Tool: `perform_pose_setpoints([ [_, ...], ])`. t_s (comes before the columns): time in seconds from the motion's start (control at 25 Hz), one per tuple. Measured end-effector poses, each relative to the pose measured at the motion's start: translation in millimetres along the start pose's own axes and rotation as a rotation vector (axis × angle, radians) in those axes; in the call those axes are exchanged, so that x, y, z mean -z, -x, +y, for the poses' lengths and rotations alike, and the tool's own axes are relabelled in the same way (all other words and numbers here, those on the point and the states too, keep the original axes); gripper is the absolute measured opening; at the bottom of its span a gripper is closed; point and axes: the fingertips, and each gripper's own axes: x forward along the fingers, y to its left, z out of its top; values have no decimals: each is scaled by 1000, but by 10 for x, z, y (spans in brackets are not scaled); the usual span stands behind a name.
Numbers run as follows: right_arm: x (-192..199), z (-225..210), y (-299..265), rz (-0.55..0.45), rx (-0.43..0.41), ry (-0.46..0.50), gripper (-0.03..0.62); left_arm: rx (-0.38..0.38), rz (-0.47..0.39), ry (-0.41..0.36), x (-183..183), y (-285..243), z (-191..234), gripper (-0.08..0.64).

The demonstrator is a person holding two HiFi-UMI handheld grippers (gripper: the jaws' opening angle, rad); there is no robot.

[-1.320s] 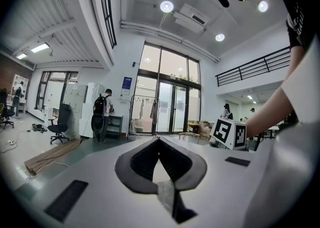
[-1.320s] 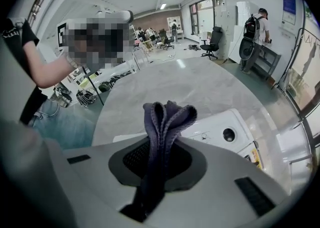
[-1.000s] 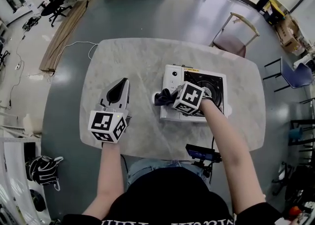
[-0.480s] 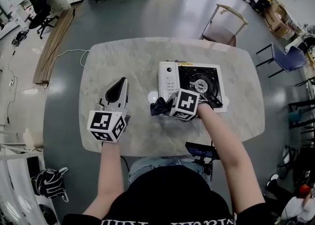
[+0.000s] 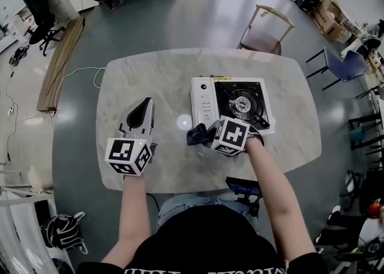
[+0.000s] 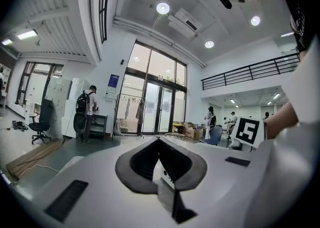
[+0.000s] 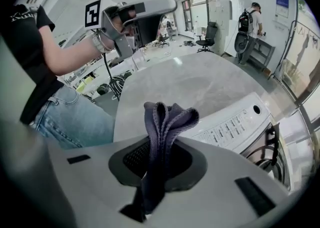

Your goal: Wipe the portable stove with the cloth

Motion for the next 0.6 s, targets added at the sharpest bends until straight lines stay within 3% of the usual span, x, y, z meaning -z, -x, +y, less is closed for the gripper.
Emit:
perform_pose_setpoints([
  [0.28, -102, -24, 537, -190, 130, -28, 63, 7, -5, -10, -25, -34, -180, 11],
  [0.6, -320, -364, 1179, -499, 394, -35, 64, -52, -37, -37, -193, -81, -420, 11],
])
